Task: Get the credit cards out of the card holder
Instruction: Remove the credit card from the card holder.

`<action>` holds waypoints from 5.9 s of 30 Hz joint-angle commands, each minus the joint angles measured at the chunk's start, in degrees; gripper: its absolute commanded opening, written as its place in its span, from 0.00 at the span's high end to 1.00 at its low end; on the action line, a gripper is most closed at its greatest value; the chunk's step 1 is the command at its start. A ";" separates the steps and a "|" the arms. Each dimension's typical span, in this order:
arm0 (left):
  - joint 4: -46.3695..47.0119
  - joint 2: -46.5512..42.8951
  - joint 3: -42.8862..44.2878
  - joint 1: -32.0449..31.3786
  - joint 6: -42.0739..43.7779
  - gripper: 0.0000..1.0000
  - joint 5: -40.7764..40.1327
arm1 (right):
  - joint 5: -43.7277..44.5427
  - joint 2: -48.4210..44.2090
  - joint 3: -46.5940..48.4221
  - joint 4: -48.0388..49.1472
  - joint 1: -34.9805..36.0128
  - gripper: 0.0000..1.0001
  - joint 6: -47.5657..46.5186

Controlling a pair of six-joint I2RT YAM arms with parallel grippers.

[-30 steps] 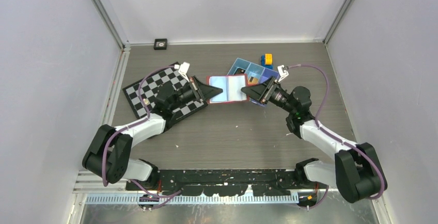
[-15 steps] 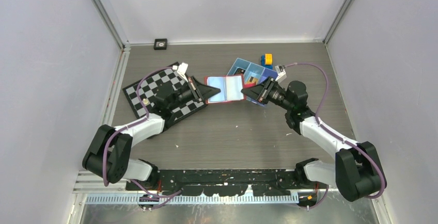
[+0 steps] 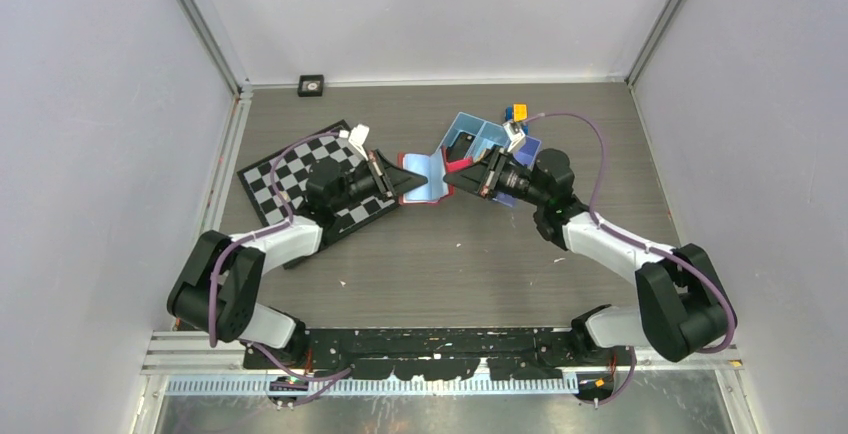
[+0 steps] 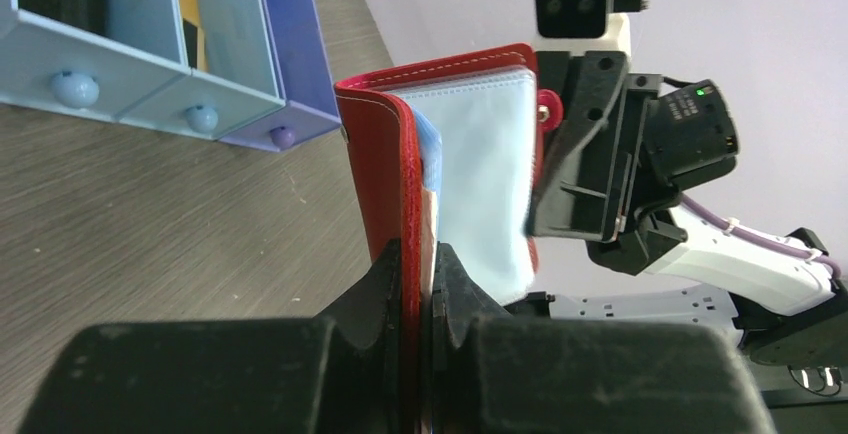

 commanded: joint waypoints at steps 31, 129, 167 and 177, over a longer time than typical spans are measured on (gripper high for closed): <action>-4.02 -1.31 4.76 -0.97 2.05 1.00 1.59 | -1.64 3.55 3.76 -3.42 2.72 0.94 -0.10; 8.19 4.79 2.42 0.76 -9.76 1.00 4.41 | 12.19 -8.38 7.37 -26.86 5.39 0.59 -15.33; 21.36 9.60 0.85 2.19 -19.43 0.94 5.74 | 2.18 -2.41 -5.70 5.32 -10.61 1.00 9.62; 4.76 4.48 -0.25 5.16 -9.40 0.96 1.65 | 13.05 -10.38 -5.52 -10.47 -13.00 1.00 -0.78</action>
